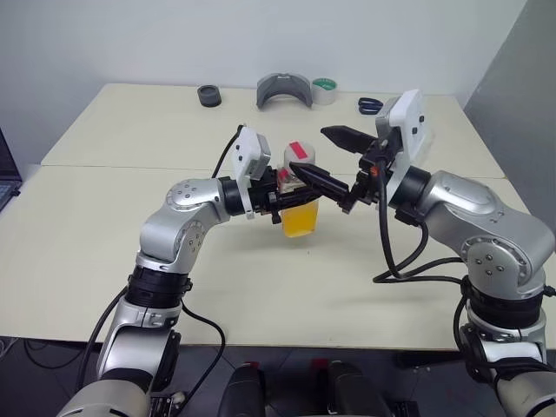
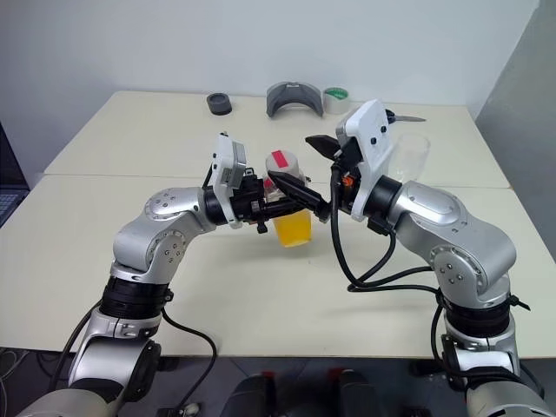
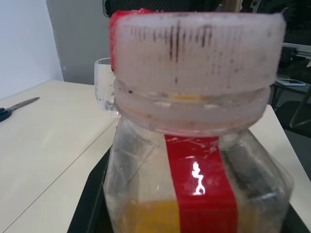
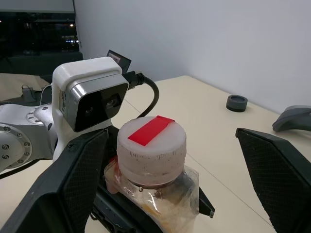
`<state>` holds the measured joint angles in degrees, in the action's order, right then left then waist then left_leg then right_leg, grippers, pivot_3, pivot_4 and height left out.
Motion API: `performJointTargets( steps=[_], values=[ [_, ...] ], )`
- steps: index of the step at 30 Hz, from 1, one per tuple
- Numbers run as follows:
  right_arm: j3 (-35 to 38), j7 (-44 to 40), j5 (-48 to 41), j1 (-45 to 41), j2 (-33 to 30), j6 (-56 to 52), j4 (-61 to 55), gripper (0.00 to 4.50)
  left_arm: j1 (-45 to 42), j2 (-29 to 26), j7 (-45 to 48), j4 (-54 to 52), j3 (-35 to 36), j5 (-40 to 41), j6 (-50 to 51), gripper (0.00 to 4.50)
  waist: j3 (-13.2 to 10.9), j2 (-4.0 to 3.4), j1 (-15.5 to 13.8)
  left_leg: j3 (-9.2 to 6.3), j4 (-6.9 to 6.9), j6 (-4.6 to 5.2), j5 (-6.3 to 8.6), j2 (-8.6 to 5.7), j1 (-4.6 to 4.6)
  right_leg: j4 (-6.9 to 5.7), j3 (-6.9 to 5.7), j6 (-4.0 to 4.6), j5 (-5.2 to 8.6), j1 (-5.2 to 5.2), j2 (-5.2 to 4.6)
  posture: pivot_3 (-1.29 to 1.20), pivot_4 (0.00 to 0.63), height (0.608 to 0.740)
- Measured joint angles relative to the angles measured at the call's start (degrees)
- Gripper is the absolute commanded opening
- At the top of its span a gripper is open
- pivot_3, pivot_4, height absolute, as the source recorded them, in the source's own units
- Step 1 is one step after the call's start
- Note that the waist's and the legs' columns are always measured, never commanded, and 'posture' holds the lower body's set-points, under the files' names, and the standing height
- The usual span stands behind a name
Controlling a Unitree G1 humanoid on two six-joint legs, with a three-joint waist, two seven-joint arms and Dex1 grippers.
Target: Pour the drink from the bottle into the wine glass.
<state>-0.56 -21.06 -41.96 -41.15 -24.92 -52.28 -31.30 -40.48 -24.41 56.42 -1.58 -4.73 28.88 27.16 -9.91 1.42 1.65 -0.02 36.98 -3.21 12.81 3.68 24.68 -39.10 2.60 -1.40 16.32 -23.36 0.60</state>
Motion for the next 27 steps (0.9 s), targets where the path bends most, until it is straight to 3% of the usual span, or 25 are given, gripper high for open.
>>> performJointTargets(
  steps=[27],
  values=[
    [-0.4, -0.4, 2.4, 0.5, -1.0, 0.3, 0.4, 4.49, -0.3, 0.6, -0.8, -0.2, 0.0, 0.1, 1.3, 1.79, 0.0, 0.00, 0.0, 0.00, 0.00, 0.00, 0.00, 0.00, 0.00, 0.00, 0.00, 0.00, 0.00, 0.00, 0.00, 0.00, 0.150, 0.740]
  ],
)
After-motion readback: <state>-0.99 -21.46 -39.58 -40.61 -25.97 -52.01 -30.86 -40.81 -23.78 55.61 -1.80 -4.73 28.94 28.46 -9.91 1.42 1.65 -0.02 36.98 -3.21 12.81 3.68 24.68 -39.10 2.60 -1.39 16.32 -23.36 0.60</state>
